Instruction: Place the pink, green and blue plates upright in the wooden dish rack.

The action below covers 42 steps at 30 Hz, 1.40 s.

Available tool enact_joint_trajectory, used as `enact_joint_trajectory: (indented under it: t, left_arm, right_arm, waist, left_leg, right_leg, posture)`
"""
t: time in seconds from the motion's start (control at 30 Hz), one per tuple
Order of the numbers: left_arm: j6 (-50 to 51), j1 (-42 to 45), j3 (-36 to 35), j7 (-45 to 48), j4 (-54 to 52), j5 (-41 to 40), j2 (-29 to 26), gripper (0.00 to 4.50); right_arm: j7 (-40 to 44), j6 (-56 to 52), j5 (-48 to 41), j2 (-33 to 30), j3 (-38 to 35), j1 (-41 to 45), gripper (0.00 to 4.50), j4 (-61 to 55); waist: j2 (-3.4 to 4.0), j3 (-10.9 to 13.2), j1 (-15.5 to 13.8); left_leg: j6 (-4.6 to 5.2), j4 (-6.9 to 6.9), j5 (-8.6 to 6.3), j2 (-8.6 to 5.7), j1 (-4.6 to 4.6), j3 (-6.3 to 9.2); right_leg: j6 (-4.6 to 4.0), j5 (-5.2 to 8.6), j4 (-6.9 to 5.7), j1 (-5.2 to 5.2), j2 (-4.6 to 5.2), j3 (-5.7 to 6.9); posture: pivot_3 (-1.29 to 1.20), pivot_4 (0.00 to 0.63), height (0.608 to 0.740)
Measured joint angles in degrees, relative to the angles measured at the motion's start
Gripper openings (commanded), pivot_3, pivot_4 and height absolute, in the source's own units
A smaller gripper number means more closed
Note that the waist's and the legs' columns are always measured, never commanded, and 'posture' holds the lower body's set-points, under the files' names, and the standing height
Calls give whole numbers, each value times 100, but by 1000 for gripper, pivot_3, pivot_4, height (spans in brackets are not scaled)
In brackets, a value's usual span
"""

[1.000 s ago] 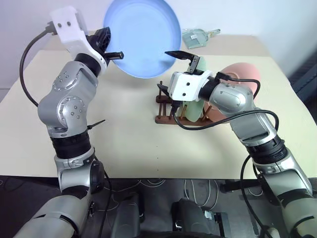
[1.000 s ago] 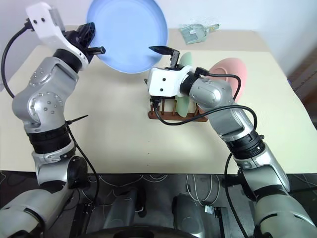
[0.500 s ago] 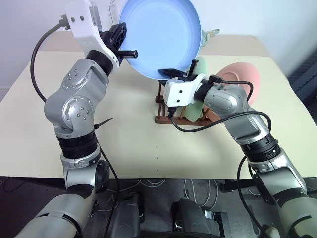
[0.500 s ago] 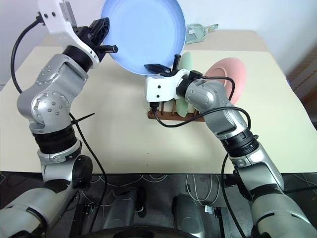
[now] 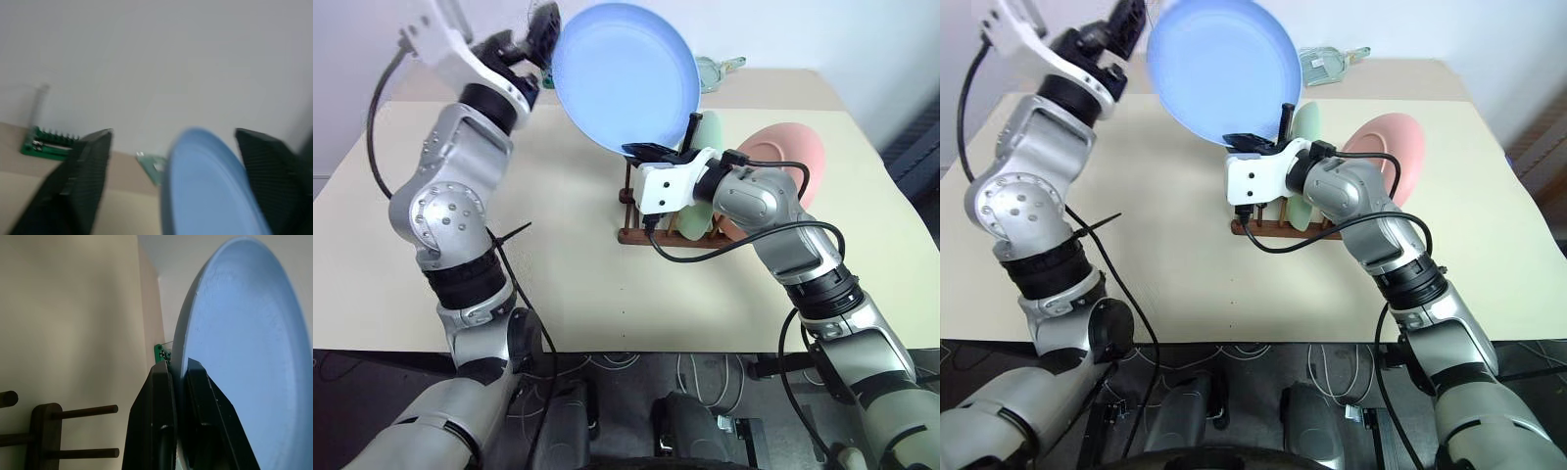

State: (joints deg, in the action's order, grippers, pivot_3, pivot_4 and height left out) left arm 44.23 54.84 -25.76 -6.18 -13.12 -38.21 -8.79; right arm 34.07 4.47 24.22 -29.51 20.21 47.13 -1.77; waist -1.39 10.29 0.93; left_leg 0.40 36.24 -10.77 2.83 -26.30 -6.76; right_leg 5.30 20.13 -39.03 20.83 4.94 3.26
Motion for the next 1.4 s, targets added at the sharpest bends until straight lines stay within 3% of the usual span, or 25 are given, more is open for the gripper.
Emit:
enact_joint_trajectory:
  t: [0.2,0.33,0.53,0.67,0.97,1.13,1.4]
  left_arm:
    - [-732,-109,-487,-118,749,282,-725,4471]
    - [-1145,-808,-225,617,1105,706,-1457,4471]
    - [-1724,-2077,609,1967,1377,1166,-1710,4471]
    - [-2145,-2715,1247,3041,1149,1331,-1891,4471]
    - [-2050,-3618,1948,4813,460,1037,-2324,4471]
    - [-1951,-3714,2085,5216,258,903,-2355,4471]
    - [-1864,-3805,2213,5392,116,896,-2405,4471]
  right_arm:
    - [-21,-12,-77,138,-114,23,0,0]
    - [-30,-179,-591,434,-526,109,0,-104]
    - [6,-1090,-2126,1029,-1337,255,0,-1011]
    - [-55,-2400,-3474,1411,-1852,158,0,-1838]
    - [-1574,-5002,-6062,2586,-2659,-510,0,-2956]
    - [-2575,-5578,-6975,3062,-2892,-688,0,-3066]
    - [-3600,-5855,-7831,3128,-3132,-806,0,-3053]
  waist:
    - [0,0,0]
    - [1,0,-2]
    - [-1,-1,-28]
    - [1,-2,5]
    - [6,-3,22]
    - [6,-3,18]
    - [7,-4,29]
  left_leg:
    - [0,-1,0,0,0,-1]
    - [-1,-2,1,0,0,-2]
    - [-2,-3,0,0,-5,-1]
    - [-2,-12,0,2,-3,-2]
    - [-2,-16,-1,4,-4,-2]
    - [-2,-16,-1,3,-7,-2]
    - [-1,-18,-1,4,-7,-3]
  right_leg:
    - [0,0,-2,2,-2,0]
    - [0,0,-4,3,-6,0]
    - [-1,0,-2,5,-5,2]
    - [-3,0,-6,8,-4,0]
    - [-6,0,-13,18,5,-3]
    - [-6,1,-12,21,6,-3]
    - [-6,1,-13,25,5,-6]
  posture:
    - [0,150,732]
    - [0,150,732]
    - [0,150,732]
    - [0,150,732]
    - [0,150,732]
    - [0,150,732]
    - [0,150,732]
